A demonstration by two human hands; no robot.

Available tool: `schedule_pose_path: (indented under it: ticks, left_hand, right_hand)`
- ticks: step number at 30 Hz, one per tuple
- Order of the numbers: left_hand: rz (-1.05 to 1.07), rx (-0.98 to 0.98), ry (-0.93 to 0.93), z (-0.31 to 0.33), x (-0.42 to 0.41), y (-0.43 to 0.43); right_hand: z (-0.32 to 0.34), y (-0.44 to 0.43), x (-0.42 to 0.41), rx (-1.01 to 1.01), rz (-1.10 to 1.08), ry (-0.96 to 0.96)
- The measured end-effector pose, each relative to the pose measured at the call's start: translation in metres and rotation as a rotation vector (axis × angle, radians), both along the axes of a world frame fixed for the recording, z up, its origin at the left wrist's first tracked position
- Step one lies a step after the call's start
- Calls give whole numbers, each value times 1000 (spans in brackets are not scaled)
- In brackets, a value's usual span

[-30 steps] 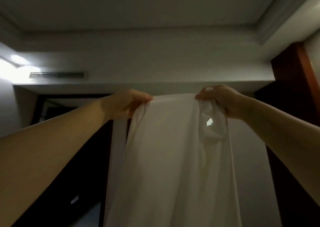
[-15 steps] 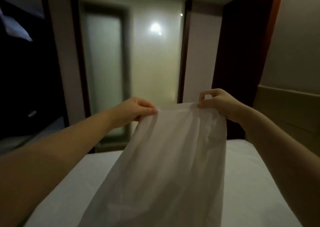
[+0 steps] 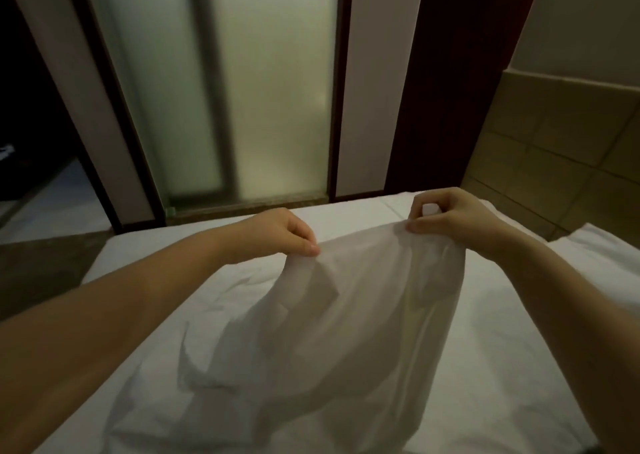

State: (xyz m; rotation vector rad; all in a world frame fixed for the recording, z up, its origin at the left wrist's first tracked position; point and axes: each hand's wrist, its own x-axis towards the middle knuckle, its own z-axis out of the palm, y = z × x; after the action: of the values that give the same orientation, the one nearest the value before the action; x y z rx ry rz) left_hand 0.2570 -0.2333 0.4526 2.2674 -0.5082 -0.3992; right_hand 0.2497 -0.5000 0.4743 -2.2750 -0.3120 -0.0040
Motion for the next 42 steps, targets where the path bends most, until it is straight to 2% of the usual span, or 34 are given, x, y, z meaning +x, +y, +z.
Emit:
schedule_pose_path:
  ticks: [2, 5, 7, 10, 14, 17, 20, 24, 27, 31, 35, 37, 39, 42]
  left_hand:
    - [-28, 123, -13, 0, 0, 0]
    - [18, 219, -233, -3, 3, -1]
    - [92, 135, -336, -4, 6, -1]
    - [159, -66, -360, -2, 10, -4]
    - [95, -64, -379, -2, 15, -8]
    - [36, -16, -362, -5, 18, -8]
    - [29, 3, -252, -3, 23, 2]
    - [-177, 246, 2, -4, 25, 17]
    - [-229, 323, 3, -9, 27, 19]
    - [-194, 152, 40, -12, 25, 24]
    - [75, -225, -8, -22, 28, 22]
    - [180, -308, -17, -29, 33, 19]
    - [163, -161, -73, -37, 34, 15]
    - [-28, 115, -153, -51, 30, 4]
  right_hand:
    - [-5, 1, 1, 4, 1, -4]
    - [-7, -1, 6, 5, 12, 48]
    - [-7, -4, 10, -14, 36, 124]
    - [-9, -5, 18, -99, -5, 169]
    - [-14, -2, 28, -209, -79, 118]
    - [-17, 4, 31, -280, -77, 98]
    - [-18, 6, 33, -237, -84, 105]
    - [-14, 18, 32, -182, -24, 71]
    - [-11, 33, 33, -190, -14, -26]
    - [-7, 42, 34, -111, -68, -122]
    - [-6, 40, 32, -33, -119, -149]
    - [-4, 38, 29, -11, -133, -144]
    - [-1, 35, 26, 14, -151, -153]
    - [4, 35, 21, 17, -152, -169]
